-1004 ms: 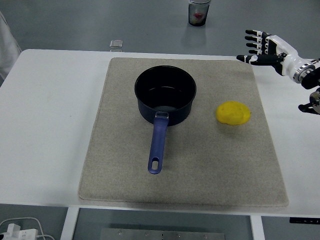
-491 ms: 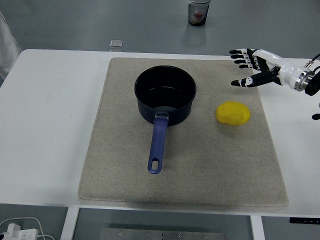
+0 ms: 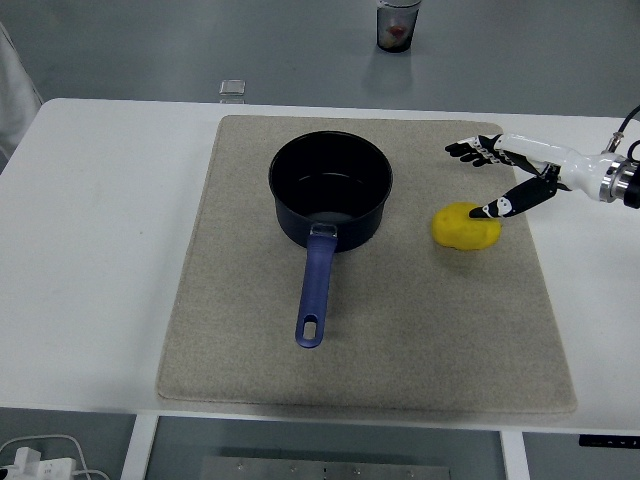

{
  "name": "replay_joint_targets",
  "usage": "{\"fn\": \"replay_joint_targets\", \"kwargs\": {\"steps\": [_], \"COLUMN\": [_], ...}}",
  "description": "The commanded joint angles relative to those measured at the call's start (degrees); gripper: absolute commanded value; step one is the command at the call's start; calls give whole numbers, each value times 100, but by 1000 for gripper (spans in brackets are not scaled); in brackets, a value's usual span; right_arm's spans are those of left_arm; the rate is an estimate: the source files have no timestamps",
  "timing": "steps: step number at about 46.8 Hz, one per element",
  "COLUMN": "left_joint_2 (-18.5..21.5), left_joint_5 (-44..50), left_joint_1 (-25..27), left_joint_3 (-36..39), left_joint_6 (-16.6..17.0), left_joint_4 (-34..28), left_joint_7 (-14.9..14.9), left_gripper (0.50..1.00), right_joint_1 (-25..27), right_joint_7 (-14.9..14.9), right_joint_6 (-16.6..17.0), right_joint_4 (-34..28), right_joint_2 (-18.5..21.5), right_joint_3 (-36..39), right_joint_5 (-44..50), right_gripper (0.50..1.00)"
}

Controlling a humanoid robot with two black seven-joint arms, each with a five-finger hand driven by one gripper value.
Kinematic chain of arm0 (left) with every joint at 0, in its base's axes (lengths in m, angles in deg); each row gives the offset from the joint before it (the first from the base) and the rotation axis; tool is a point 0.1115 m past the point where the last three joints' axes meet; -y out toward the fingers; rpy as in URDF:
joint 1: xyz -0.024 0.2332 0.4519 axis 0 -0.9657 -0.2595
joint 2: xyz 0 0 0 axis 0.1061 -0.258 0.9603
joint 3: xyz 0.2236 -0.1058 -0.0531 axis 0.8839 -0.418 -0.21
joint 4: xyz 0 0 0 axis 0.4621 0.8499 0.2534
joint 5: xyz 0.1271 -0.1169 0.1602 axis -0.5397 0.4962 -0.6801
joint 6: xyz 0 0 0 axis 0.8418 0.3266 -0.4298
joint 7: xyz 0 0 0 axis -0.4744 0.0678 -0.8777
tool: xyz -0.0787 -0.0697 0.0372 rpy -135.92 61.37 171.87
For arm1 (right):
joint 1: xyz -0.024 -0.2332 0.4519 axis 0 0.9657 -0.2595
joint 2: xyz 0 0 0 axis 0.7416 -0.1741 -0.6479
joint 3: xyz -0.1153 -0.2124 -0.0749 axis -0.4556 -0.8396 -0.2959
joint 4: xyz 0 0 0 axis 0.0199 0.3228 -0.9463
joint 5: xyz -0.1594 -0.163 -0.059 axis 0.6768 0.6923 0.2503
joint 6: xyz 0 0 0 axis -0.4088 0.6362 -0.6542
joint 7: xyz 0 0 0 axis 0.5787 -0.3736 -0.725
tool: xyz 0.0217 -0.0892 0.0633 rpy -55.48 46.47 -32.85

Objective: Put the potato in the blue pot

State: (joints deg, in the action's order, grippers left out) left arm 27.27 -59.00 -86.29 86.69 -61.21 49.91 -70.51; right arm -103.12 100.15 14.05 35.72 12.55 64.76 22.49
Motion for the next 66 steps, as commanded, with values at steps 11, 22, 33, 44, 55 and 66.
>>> {"fn": "replay_joint_targets", "kwargs": {"steps": [11, 22, 33, 44, 55, 66], "left_joint_2": [0, 0, 0, 0, 0, 0], "left_joint_5": [-1, -1, -1, -1, -1, -1], "left_joint_1": [1, 1, 1, 1, 1, 1], "left_joint_3": [0, 0, 0, 0, 0, 0], "left_joint_6": [0, 0, 0, 0, 0, 0], "left_joint_4": [0, 0, 0, 0, 0, 0], "left_joint_7": [0, 0, 0, -9, 0, 0], "left_gripper": [996, 996, 996, 996, 996, 996], "right_joint_1": [8, 69, 149, 166, 219, 245], "right_joint_7": [132, 159, 176, 176, 150, 168], "right_joint_6": [-31, -260, -558, -725, -937, -972], "right_joint_4": [134, 169, 161, 152, 152, 99], "right_joint_2": [-22, 39, 74, 83, 101, 171], "right_joint_3": [-224, -242, -338, -409, -400, -409], "right_joint_5": [585, 805, 1157, 1219, 1219, 1306], "right_gripper": [930, 930, 930, 930, 921, 805]}}
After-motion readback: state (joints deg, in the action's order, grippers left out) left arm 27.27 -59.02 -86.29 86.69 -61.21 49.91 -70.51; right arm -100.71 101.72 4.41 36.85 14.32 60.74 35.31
